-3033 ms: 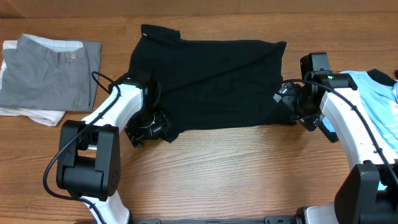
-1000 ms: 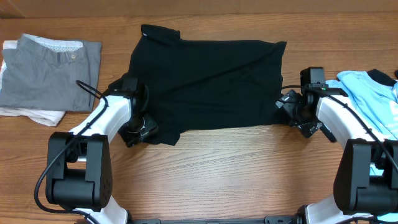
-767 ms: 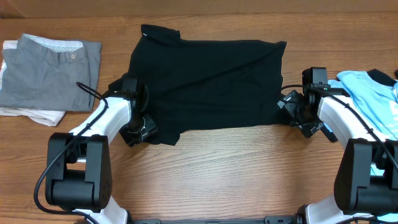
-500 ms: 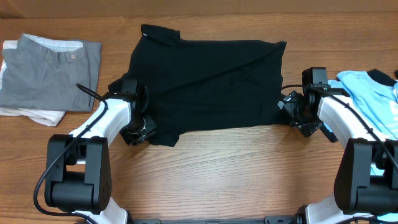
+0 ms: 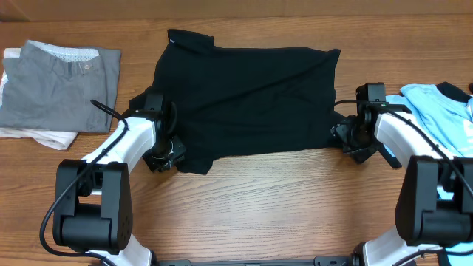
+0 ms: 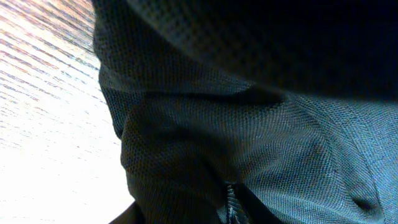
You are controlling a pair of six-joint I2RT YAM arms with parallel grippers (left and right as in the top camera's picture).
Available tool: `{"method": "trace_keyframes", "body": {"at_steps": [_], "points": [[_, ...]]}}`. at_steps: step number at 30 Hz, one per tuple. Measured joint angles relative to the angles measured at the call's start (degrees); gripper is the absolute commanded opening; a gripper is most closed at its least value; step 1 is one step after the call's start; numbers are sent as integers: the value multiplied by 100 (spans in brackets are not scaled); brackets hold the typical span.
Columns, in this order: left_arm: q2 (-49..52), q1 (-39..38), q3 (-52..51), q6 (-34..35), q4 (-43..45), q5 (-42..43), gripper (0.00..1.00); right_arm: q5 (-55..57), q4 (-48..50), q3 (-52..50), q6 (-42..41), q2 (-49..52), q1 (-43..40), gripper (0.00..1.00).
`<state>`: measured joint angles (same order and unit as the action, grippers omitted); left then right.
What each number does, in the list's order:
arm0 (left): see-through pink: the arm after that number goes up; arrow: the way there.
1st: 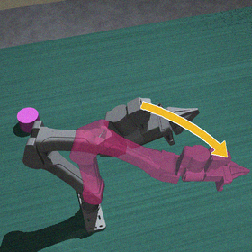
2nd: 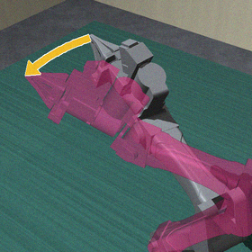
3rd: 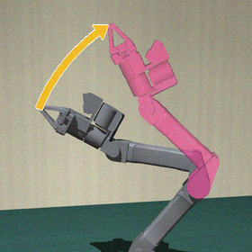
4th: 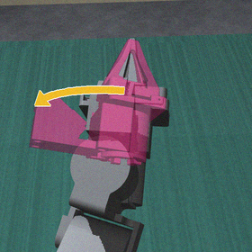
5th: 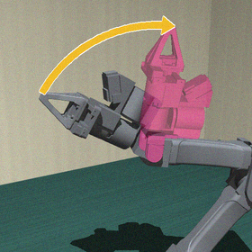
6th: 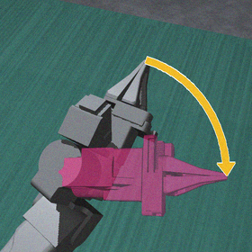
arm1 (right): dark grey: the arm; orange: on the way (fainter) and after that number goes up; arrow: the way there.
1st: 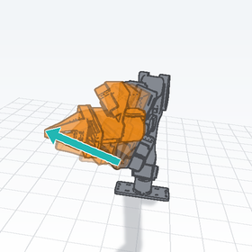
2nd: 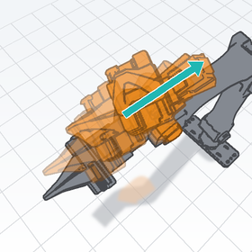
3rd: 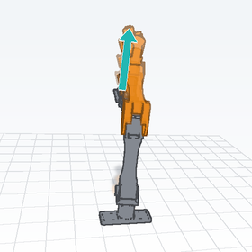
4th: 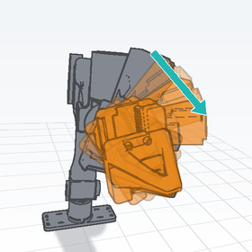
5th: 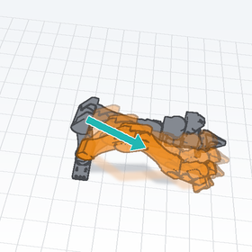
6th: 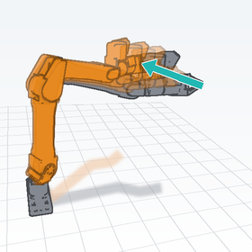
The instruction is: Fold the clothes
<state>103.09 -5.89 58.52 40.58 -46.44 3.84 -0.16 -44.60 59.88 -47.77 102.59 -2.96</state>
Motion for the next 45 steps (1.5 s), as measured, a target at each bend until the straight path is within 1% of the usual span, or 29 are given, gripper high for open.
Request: {"method": "trace_keyframes", "body": {"at_steps": [6,8,11,13,14,17,18,19,23,28,30,37,40,45], "points": [[0,0,0,0,0,0,32,-42,11,0,-83,46,0,72],[0,0,0,0,0,0,29,-42,20,0,-101,46,0,69],[0,0,0,7,2,26,21,-48,35,0,-92,46,0,45],[0,0,0,7,7,48,10,-46,44,-4,-118,46,0,30],[0,0,0,17,7,70,4,-46,39,-7,-125,46,-2,26],[-7,0,0,11,-31,109,4,-44,7,-17,-162,48,0,13],[-7,0,0,13,-72,107,4,-44,-17,-17,-151,48,0,6],[-7,0,0,13,-146,107,4,-42,-55,-17,-160,48,0,4],[-7,0,-20,15,-544,98,4,-33,-332,9,-310,46,0,4],[-15,0,-111,15,-1069,52,4,323,-1443,81,-785,44,0,4],[-59,0,-170,13,-1307,39,4,479,-1729,120,-968,-17,0,4],[-713,0,-208,15,-1880,22,4,651,-2168,188,-1228,-638,0,4],[-905,0,-208,15,-2092,17,4,660,-2306,212,-1257,-708,0,4],[-933,-2,-208,15,-2485,-24,4,662,-2706,212,-1377,-708,0,4]]}}
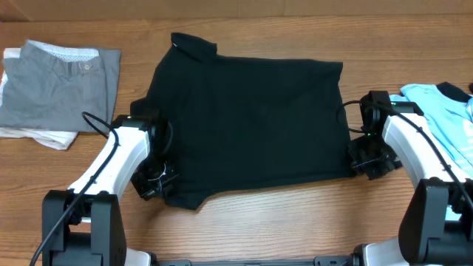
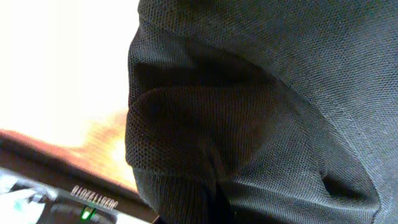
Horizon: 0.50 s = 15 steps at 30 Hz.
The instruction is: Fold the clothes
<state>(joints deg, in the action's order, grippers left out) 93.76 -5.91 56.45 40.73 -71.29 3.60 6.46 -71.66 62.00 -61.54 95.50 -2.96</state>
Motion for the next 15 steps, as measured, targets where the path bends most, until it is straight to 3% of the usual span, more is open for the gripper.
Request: {"method": "trace_keyframes", "body": {"at_steps": [11,12,13,14,15], "points": [[-15,0,0,177,-741,-363,4,-4,-168,-363,-442,-114,0,4],[-35,0,0,212,-737,-396,4,-7,-155,-369,-448,-157,0,9],[-57,0,0,247,-730,-415,7,-7,-111,-369,-455,-205,0,20],[-76,0,0,267,-702,-435,20,-7,-52,-369,-457,-238,0,39],[-92,0,0,280,-645,-444,38,4,63,-369,-413,-271,0,64]]}}
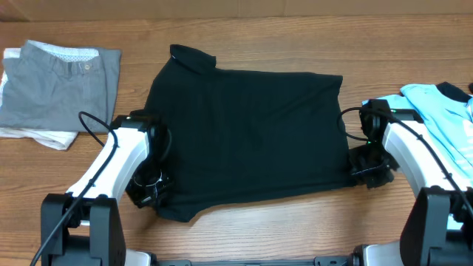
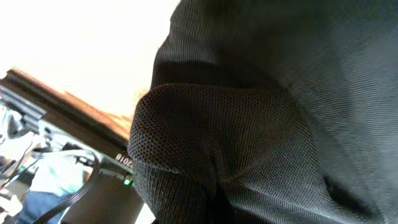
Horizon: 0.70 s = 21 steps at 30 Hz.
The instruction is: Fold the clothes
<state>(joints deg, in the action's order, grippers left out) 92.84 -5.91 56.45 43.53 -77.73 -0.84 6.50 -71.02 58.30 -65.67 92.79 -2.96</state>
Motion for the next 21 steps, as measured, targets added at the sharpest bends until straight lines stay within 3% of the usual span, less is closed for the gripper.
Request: {"method": "trace_keyframes", "body": {"at_steps": [1,3,4,21], "points": [[-13,0,0,24,66,-39,57,28,103,0,2,-15,0,96],[-20,2,0,26,131,-125,94,70,282,0,61,-17,-4,100],[-20,2,0,26,144,-155,100,83,313,0,83,-17,-4,100],[-22,2,63,24,234,-398,100,142,894,315,511,-17,-4,100]]}}
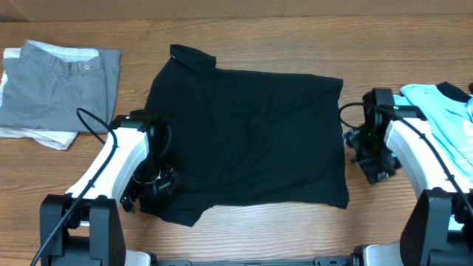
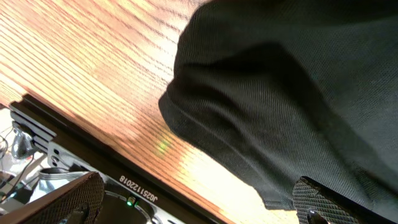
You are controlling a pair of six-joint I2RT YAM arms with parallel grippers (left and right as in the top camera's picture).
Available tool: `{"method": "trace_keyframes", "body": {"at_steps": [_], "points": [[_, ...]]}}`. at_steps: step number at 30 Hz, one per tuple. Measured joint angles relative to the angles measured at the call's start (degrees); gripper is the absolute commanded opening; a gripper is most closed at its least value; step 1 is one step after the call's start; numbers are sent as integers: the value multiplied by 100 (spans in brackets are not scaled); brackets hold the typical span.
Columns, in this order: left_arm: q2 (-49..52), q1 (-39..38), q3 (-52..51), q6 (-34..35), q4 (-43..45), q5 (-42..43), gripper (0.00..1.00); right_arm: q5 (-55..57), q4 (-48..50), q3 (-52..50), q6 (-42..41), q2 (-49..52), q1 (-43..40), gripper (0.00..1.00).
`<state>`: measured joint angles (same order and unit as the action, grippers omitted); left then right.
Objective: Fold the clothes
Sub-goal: 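Release the hem and move both grippers to the shirt's top corners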
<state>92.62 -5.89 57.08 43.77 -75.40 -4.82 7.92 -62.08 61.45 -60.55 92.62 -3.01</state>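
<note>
A black polo shirt (image 1: 247, 133) lies spread flat on the wooden table (image 1: 266, 229), collar at the far left. My left gripper (image 1: 150, 188) sits at the shirt's near-left sleeve. In the left wrist view this gripper (image 2: 196, 206) is open, its textured pads (image 2: 74, 198) wide apart. The black sleeve (image 2: 249, 124) lies on the wood ahead of them, held by nothing. My right gripper (image 1: 369, 161) stands just right of the shirt's right edge, apart from the cloth, and looks open. The shirt's near-right corner (image 1: 341, 201) rests flat on the table.
Folded grey trousers (image 1: 63, 85) lie on a white garment at the far left. A light blue shirt (image 1: 443, 111) lies at the right edge. A black frame rail (image 2: 93, 180) along the table's front edge shows in the left wrist view.
Both grippers have let go of the shirt. The left gripper has opened and the sleeve now lies on the table. The right gripper has moved slightly back from the near-right corner, which lies flat.
First both grippers were shut on the shirt's near corners, with the cloth wrinkled and farther back. At the later moments the shirt was nearer the front edge and smoother, still held. Now it lies flat and released.
</note>
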Motion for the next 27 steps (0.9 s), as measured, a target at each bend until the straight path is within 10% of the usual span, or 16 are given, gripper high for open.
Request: {"method": "trace_keyframes", "body": {"at_steps": [7,27], "points": [[0,0,1209,-348,367,-42,89,-498,1513,645,1521,0,-2,100],[188,0,3195,-1458,1899,551,100,-1377,3508,2120,3438,1266,-2,100]]}}
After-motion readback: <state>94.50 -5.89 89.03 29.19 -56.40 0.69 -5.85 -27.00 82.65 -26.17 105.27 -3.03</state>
